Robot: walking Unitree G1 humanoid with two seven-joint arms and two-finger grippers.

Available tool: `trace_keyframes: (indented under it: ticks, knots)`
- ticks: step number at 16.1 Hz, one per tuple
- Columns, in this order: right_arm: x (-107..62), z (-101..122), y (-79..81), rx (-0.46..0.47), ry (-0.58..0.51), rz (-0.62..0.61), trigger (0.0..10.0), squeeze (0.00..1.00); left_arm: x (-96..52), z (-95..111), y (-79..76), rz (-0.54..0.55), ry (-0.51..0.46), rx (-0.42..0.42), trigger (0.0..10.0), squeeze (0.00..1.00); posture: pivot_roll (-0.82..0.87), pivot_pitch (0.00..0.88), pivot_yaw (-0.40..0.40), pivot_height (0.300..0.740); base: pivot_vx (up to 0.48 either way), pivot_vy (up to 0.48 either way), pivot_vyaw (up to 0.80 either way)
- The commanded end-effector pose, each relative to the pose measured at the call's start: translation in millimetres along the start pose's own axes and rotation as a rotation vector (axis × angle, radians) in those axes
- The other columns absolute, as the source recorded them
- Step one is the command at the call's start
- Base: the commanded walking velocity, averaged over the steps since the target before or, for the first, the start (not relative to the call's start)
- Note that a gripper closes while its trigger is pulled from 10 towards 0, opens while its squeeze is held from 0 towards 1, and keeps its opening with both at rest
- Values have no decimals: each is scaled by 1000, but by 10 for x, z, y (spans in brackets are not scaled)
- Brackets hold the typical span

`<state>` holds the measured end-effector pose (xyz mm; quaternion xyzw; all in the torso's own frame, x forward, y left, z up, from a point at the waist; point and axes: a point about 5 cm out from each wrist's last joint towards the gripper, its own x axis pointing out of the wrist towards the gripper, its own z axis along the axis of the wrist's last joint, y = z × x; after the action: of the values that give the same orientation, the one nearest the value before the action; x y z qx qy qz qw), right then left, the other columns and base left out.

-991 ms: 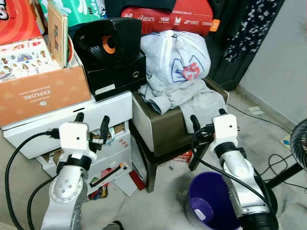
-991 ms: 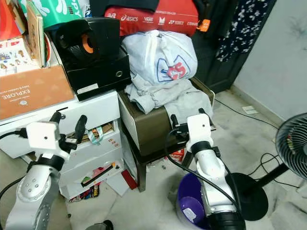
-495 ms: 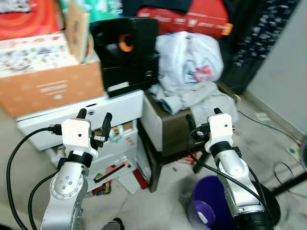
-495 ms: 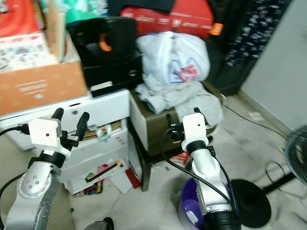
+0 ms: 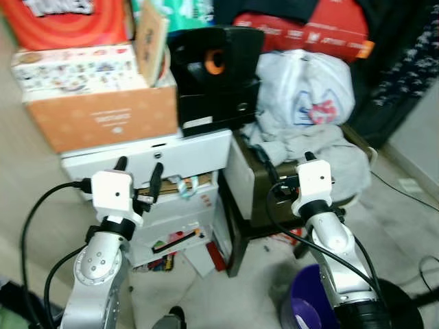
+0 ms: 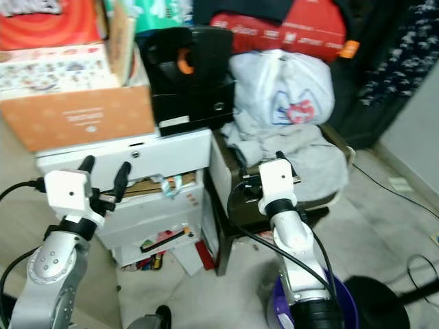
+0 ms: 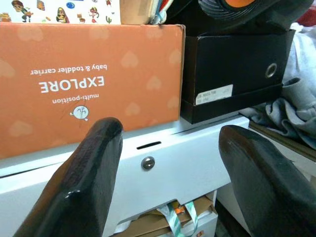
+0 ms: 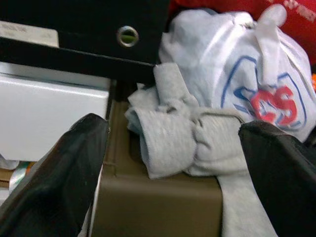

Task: Clean up the room

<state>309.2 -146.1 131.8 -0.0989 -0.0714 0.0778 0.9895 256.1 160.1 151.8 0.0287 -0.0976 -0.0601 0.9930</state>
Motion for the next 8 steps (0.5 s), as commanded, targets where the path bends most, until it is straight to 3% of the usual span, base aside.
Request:
trace_keyframes:
  ticks: [1,8]
  knots:
    - [3,28,-3,0,-11,-7,10000,0,3,-3,10,-3,5,-9,10000,0,-9,64,-53,740,0,0,425]
    - [10,27,2,5,-12,-17,10000,0,14,0,11,-12,5,-9,10000,0,-11,67,-45,740,0,-222,0]
